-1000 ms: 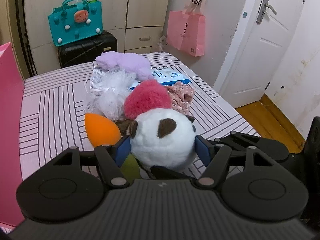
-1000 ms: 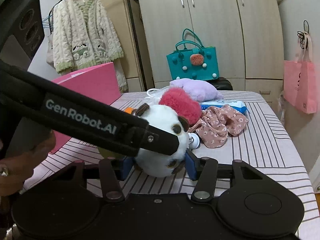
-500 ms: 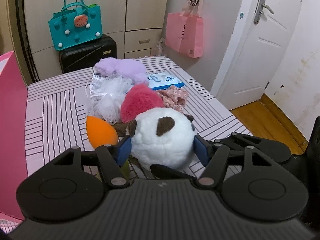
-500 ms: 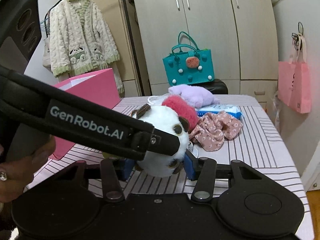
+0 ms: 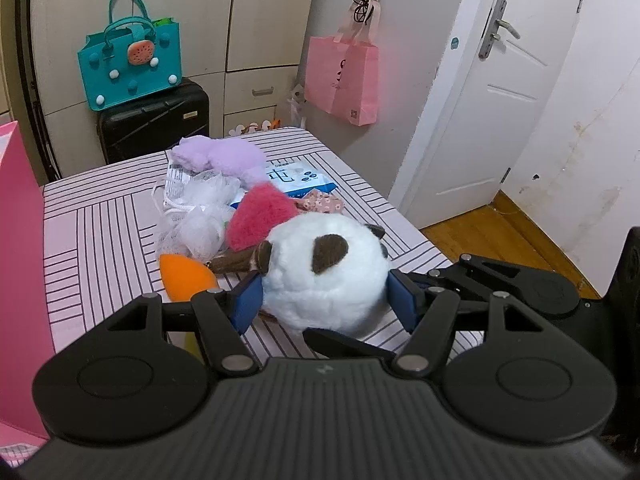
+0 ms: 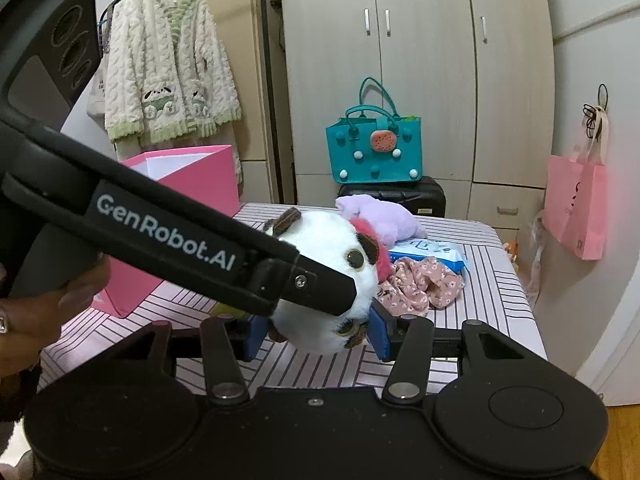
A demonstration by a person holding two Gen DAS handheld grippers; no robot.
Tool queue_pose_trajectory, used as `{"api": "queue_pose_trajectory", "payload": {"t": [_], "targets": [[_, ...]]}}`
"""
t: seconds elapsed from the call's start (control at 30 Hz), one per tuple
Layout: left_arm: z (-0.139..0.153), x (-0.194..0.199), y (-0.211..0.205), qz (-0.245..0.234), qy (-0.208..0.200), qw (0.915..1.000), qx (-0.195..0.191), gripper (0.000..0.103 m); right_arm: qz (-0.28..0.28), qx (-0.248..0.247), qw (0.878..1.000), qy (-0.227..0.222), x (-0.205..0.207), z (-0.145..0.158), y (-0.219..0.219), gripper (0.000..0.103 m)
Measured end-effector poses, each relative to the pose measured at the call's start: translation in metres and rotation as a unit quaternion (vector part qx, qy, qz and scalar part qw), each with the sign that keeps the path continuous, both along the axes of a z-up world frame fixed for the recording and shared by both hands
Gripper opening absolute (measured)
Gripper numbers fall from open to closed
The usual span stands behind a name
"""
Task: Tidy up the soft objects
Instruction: 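Lift the panda plush with the left tool and carry it over the pink box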
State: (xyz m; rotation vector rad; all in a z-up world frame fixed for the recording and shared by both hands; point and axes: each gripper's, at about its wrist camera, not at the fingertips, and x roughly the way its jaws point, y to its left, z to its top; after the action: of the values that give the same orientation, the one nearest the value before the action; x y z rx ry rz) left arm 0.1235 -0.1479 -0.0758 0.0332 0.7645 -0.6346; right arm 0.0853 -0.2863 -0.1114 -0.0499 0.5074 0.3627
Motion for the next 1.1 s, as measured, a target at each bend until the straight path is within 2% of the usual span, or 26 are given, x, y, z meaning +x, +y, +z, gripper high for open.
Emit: {"api": "queue_pose_trajectory", "payload": {"t": [0.13,0.27,0.47,0.83,1.1], "targets": [[0.002,-0.001,0.003,0.005,0.023,0.9997,0.002,0.066,0.003,0.010,0.999,0.038,0.001,0.005,0.000,0.056],[0.002,-0.002,0.005,0.008,0.044,0.9990,0.001,0.066,0.004,0.013,0.998,0.054,-0.003,0.007,0.002,0.056],[0.009,-0.013,0.012,0.003,0.055,0.9985,0.000,0.066,0.012,-0.001,0.999,0.050,-0.017,0.017,0.008,0.056],[0.034,-0.039,0.028,-0.019,0.040,0.9990,0.001,0.066,0.044,-0.057,0.997,0.032,-0.037,0.047,0.027,0.056],[0.044,-0.053,0.050,-0.007,0.059,0.9982,0.008,0.066,0.081,-0.085,0.992,0.047,-0.050,0.058,0.052,0.056]]}}
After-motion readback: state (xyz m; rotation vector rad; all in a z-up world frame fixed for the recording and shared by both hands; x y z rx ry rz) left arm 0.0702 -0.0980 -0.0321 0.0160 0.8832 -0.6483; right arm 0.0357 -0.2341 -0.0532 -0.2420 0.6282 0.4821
